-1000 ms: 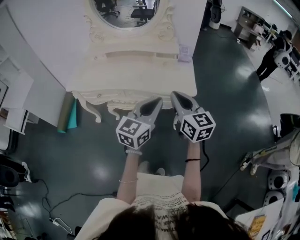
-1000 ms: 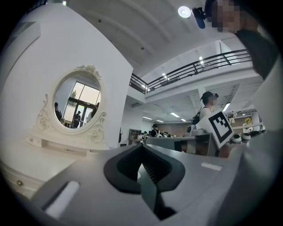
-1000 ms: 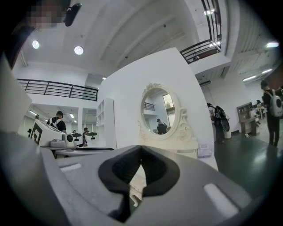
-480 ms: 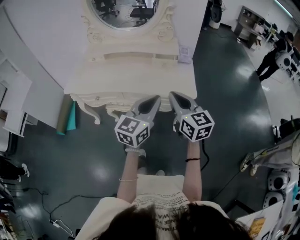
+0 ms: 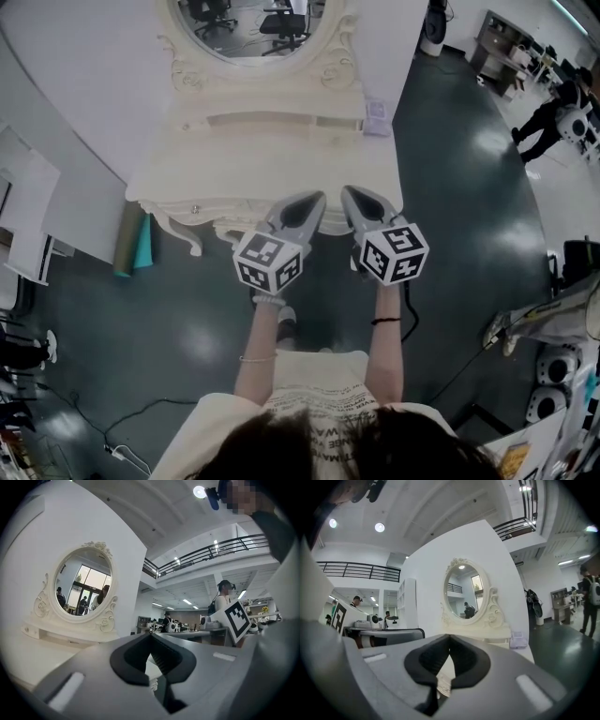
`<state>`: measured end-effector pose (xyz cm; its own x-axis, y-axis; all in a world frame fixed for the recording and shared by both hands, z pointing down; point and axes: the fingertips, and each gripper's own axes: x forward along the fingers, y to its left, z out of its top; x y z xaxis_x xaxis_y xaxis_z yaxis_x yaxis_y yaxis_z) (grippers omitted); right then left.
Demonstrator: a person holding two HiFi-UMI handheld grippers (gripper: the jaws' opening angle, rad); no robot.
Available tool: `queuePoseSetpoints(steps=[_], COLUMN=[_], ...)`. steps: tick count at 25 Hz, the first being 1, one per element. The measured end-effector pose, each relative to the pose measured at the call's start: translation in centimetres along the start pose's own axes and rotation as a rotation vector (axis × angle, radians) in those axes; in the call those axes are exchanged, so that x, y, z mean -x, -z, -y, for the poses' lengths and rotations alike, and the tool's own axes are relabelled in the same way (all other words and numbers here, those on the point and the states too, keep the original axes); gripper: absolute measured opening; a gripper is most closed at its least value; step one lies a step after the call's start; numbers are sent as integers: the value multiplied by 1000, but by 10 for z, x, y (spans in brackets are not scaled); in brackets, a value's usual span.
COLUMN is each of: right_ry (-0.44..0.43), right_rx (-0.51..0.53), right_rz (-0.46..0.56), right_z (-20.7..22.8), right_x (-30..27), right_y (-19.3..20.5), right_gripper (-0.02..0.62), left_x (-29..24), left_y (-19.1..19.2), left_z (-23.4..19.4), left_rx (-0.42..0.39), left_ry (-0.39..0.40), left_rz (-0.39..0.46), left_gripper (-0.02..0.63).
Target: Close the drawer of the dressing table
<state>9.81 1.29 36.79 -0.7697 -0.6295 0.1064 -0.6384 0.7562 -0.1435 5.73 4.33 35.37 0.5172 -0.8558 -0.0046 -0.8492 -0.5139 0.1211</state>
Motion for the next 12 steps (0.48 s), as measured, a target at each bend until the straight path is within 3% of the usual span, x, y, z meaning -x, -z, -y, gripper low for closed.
queuePoseSetpoints(steps=[12], right_ry=[19], right_rx=[-20], right_rz=[-27], right_z=[19], right_x=[-54], right_y=[6], right_gripper=[3], left_x=[-32], left_y=[6], left_z=[-51], left_rx=[17], left_ry=[38], left_rz=[-27], left_gripper=[0])
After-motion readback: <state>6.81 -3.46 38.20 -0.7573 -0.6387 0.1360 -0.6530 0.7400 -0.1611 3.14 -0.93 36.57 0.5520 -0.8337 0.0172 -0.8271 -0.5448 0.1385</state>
